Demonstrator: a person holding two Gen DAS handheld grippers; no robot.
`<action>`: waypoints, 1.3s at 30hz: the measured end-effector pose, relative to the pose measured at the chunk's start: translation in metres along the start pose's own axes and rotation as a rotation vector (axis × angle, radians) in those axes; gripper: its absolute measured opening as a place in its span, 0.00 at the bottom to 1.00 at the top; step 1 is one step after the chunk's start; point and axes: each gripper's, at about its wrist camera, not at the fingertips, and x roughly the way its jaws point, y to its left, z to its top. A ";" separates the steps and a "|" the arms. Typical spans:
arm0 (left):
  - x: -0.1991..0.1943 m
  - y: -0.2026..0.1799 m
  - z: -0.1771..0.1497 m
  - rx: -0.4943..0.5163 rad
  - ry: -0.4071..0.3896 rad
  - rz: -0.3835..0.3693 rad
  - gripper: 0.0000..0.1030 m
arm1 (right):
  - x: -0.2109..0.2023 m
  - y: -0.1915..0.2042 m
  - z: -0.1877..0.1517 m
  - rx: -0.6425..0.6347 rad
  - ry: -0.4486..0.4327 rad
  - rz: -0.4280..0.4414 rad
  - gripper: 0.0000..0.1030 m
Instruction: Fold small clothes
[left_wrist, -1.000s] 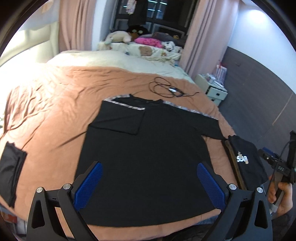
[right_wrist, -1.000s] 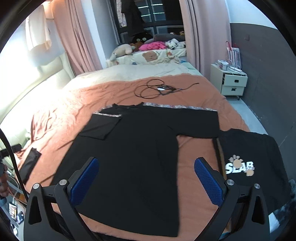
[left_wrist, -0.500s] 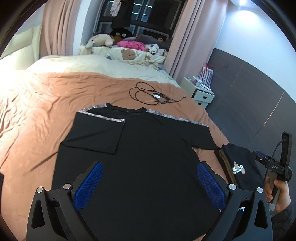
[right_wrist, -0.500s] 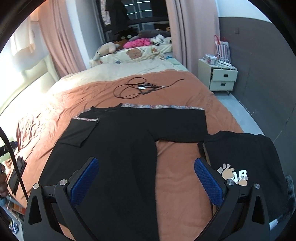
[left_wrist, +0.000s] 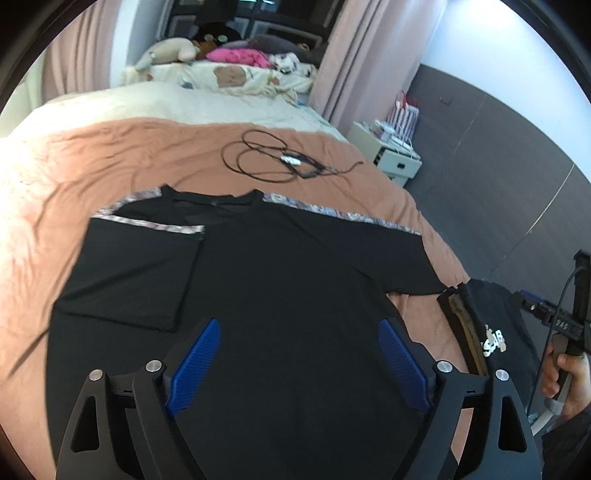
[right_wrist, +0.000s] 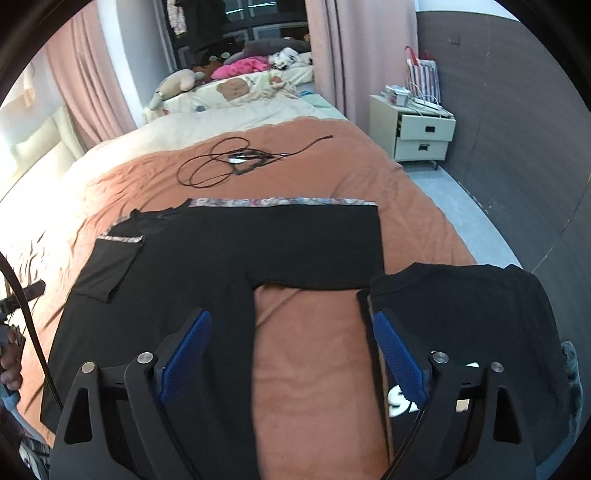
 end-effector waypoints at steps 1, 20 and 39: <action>0.009 -0.001 0.003 0.003 0.009 -0.001 0.85 | 0.004 -0.001 0.005 0.000 0.001 0.004 0.86; 0.177 -0.032 0.046 0.062 0.154 0.000 0.48 | 0.137 -0.040 0.090 -0.051 0.236 -0.080 0.53; 0.288 -0.059 0.064 0.114 0.250 -0.016 0.10 | 0.286 -0.093 0.133 0.066 0.449 -0.160 0.32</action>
